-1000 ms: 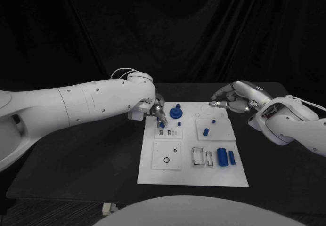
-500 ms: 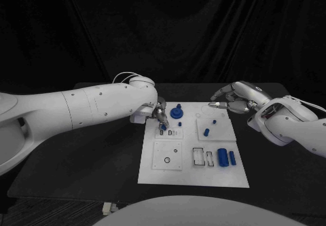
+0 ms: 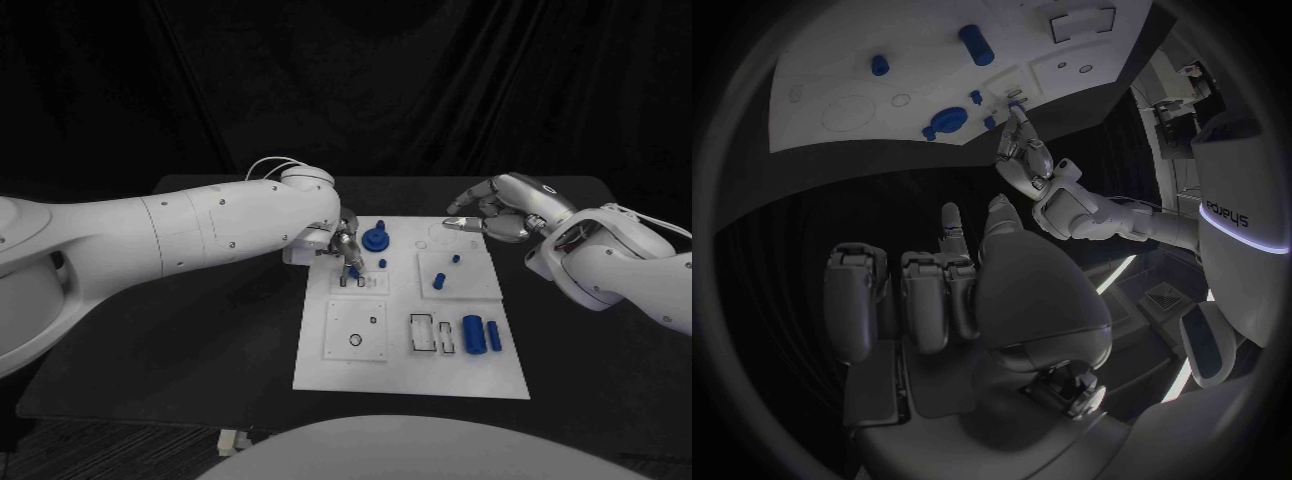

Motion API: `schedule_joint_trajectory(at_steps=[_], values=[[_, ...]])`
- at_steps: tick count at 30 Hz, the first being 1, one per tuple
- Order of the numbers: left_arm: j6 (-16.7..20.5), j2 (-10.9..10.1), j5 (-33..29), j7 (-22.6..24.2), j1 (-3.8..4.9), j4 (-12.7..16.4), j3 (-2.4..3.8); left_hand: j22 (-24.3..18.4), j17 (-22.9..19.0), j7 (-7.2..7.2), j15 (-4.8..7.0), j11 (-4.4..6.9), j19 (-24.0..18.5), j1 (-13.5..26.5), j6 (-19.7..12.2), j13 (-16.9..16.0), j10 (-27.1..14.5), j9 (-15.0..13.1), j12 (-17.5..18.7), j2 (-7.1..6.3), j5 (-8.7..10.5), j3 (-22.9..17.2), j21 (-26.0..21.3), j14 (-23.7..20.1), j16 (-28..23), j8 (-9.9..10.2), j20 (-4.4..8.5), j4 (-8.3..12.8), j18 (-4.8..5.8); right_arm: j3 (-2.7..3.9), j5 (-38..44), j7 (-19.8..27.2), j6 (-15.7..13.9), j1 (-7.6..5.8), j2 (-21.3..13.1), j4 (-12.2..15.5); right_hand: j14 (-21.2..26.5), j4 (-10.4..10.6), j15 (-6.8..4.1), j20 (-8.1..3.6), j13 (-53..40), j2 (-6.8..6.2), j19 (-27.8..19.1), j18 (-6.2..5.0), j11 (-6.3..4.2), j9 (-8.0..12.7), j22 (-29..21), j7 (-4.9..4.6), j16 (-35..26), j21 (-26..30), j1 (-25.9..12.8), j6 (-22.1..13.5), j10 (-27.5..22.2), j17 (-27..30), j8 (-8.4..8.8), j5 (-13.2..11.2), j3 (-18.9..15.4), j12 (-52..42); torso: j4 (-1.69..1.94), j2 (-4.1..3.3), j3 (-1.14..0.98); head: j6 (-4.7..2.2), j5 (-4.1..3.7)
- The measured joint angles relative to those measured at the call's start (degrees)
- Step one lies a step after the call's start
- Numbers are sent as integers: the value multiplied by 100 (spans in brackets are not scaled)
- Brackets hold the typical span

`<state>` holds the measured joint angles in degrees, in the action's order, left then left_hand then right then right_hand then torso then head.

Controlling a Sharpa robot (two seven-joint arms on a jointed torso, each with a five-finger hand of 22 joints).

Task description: Assemble the parts on the task board

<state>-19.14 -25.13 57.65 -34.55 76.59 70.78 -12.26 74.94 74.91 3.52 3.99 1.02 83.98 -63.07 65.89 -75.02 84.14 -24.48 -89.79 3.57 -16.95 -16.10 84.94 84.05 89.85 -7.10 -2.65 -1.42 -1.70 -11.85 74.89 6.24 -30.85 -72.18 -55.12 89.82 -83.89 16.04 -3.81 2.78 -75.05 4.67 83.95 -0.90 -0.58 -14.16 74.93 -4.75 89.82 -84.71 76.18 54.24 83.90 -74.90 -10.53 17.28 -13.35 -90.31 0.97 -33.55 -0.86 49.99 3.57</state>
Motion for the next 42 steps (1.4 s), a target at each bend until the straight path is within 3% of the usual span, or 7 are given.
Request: schedule_joint_trajectory(at_steps=[6, 7, 8, 42], values=[[19, 39, -84, 1, -16, -32, 0, 0, 0, 7, -1, 1, 20, 33, -8, 0, -3, -13, 0, 13, 2, -11, 0, 0, 0, 0, 20, -9, 0, 0, 0, -2, 4, 2, 1, 1, 1, 0, 1, 0, -3, 10, 0, 0, 8, 0, 1, 0, 0, 26, 23, 0, -9, 0, 0, 37, 0, -3, -3, -2, 0, 0, 8], [20, 42, -93, 1, -17, -43, 0, 0, 0, 8, -1, 10, 21, 82, -8, 0, -12, -14, 0, -36, 17, -198, 0, 0, 0, 0, 21, 137, 0, 0, 0, -3, 5, 2, 1, 1, 1, 0, 1, 0, -5, 17, 0, 0, 8, 0, 2, 0, 0, 28, 31, 0, -9, 0, 6, 58, 0, -7, -3, -3, 0, 0, 8], [22, 45, -106, 1, -19, -58, 0, -1, 0, 8, -1, 14, 22, 114, -8, 0, -16, -15, 0, -37, 23, -204, 0, 0, 0, 0, 21, 142, 0, 0, 0, -3, 6, 2, 0, 2, 1, 0, 2, 0, -5, 24, 0, 0, 9, 0, 1, 0, 0, 28, 38, 0, -9, 0, 21, 65, 0, -11, -2, -3, 0, 0, 8], [12, 49, -194, 0, -99, -131, 6, -2, 4, -34, 32, 18, 1, 252, -8, 0, 0, -55, 0, 4, 27, -357, -29, -8, 0, 0, 42, 184, 0, 0, 0, -21, 27, 11, -21, 11, 19, 0, 21, 0, -3, 15, 0, 0, 20, 1, -1, -20, 0, 77, 166, 20, -20, 0, 21, 223, -32, 0, -1, -1, -1, 0, 28]])
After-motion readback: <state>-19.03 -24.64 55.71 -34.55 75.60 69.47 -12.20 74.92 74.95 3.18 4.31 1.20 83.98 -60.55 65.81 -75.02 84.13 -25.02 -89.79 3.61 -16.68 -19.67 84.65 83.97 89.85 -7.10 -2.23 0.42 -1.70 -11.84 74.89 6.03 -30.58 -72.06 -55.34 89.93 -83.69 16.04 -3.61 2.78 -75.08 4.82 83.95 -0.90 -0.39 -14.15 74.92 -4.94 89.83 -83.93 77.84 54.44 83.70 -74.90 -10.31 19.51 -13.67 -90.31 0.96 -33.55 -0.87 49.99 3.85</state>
